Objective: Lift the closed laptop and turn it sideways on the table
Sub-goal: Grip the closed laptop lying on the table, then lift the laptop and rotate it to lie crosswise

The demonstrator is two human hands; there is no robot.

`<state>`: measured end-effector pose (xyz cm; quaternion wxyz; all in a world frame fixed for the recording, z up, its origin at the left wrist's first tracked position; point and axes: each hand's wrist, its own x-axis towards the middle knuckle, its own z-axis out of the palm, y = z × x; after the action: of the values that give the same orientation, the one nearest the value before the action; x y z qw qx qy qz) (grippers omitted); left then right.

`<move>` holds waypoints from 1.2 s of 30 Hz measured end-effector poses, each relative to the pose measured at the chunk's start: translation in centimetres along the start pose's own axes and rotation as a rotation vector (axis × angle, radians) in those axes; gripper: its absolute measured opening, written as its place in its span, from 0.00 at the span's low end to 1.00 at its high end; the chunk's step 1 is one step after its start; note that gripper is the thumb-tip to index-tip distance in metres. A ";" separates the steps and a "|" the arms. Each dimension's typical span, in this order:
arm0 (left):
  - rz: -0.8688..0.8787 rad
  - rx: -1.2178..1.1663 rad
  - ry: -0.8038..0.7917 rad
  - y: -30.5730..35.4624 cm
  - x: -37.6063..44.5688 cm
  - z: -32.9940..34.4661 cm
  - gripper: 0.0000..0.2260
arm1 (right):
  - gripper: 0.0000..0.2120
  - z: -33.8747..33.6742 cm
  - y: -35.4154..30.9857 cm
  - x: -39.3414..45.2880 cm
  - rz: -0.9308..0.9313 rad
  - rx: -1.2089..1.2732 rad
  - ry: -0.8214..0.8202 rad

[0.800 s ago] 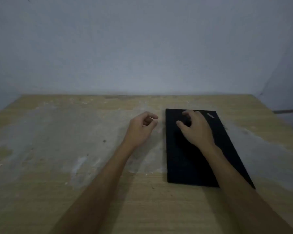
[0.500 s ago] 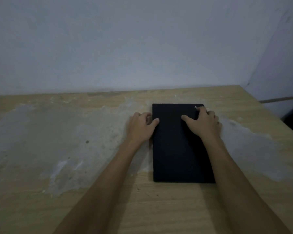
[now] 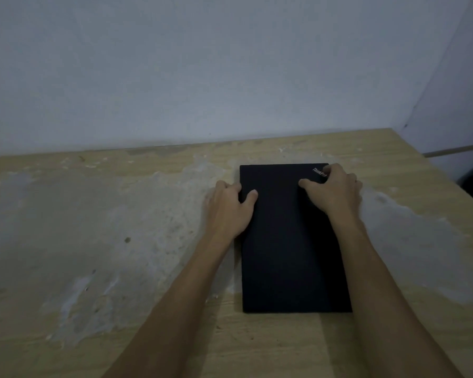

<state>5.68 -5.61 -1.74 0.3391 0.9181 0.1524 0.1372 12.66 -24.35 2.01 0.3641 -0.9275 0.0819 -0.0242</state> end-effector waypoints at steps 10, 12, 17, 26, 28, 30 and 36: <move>0.022 -0.517 -0.038 0.3 0.4 -2.2 0.20 | 0.35 0.2 -1.4 -0.1 -0.074 0.139 -0.021; 0.022 -0.532 -0.028 -0.4 0.8 -2.8 0.21 | 0.34 0.3 -1.9 -0.2 -0.105 0.165 -0.026; -0.074 -0.617 0.054 -2.1 2.1 -4.9 0.23 | 0.25 1.0 -2.8 -1.0 -0.175 0.239 -0.073; -0.301 -0.732 0.231 -5.8 2.0 -8.1 0.18 | 0.26 4.4 -4.1 -2.8 -0.192 0.274 -0.362; -0.364 -0.732 0.279 -6.2 1.9 -8.8 0.18 | 0.30 4.7 -4.4 -3.1 -0.208 0.255 -0.422; -0.406 -0.743 0.341 -6.5 1.8 -9.3 0.17 | 0.27 4.8 -4.5 -3.2 -0.235 0.221 -0.459; -0.515 -0.907 0.495 -5.7 1.6 -10.1 0.12 | 0.24 5.6 -4.1 -3.4 -0.283 0.123 -0.385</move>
<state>2.50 5.00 2.06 0.6755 0.5546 0.3719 0.3127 10.43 -17.08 0.75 0.4215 -0.8934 -0.1215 0.0972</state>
